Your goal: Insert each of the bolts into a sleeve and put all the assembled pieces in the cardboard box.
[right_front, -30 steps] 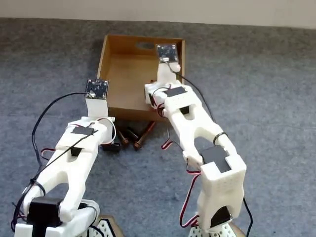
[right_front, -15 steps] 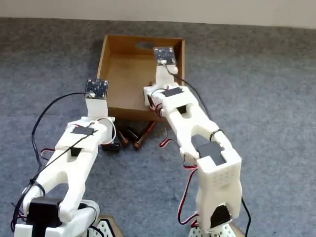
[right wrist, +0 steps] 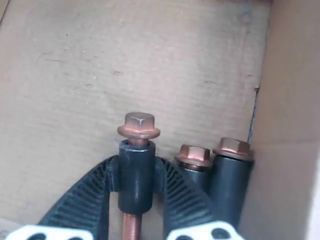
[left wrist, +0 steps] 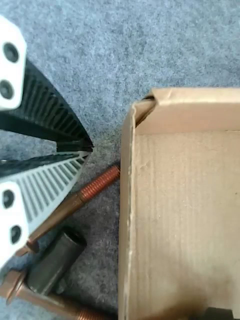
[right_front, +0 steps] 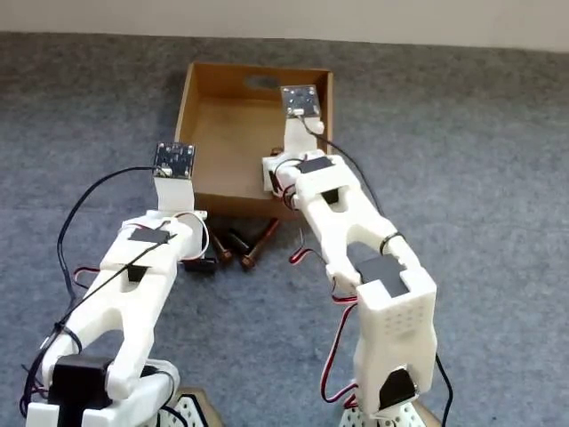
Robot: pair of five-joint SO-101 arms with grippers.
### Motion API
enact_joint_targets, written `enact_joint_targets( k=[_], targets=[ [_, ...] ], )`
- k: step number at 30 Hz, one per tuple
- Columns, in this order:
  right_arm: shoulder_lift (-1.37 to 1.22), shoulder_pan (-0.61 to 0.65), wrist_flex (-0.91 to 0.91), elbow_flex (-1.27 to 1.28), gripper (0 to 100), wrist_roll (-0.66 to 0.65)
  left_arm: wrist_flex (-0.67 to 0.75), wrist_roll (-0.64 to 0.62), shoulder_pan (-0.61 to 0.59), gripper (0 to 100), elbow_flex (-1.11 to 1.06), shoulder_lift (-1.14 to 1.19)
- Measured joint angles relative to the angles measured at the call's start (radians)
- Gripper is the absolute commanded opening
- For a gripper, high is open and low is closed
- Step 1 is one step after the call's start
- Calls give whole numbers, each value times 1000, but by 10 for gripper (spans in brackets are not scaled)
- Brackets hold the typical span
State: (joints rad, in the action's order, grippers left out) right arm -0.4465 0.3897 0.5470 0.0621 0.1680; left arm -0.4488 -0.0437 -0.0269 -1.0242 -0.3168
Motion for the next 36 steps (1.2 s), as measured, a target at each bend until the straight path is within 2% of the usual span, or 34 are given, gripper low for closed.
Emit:
enact_joint_targets(
  k=[2, 7, 18, 20, 23, 28, 36],
  targets=[
    [0, 0, 0, 0, 19, 0, 0, 0, 0, 8, 0, 0],
    [0, 0, 0, 0, 118, 0, 0, 0, 0, 8, 0, 0],
    [2, 0, 0, -14, 120, 2, 0, 0, 0, 8, 0, 0],
    [2, 0, 0, -14, 111, 2, 0, 0, 0, 8, 0, 0],
    [14, 0, 6, -14, 0, 2, 0, 0, 0, 8, 0, 0],
    [94, -12, 78, -12, 6, 2, 0, 0, 0, 8, 0, 0],
    [123, 25, 89, -12, 6, 2, 0, 0, 0, 8, 0, 0]
  ],
)
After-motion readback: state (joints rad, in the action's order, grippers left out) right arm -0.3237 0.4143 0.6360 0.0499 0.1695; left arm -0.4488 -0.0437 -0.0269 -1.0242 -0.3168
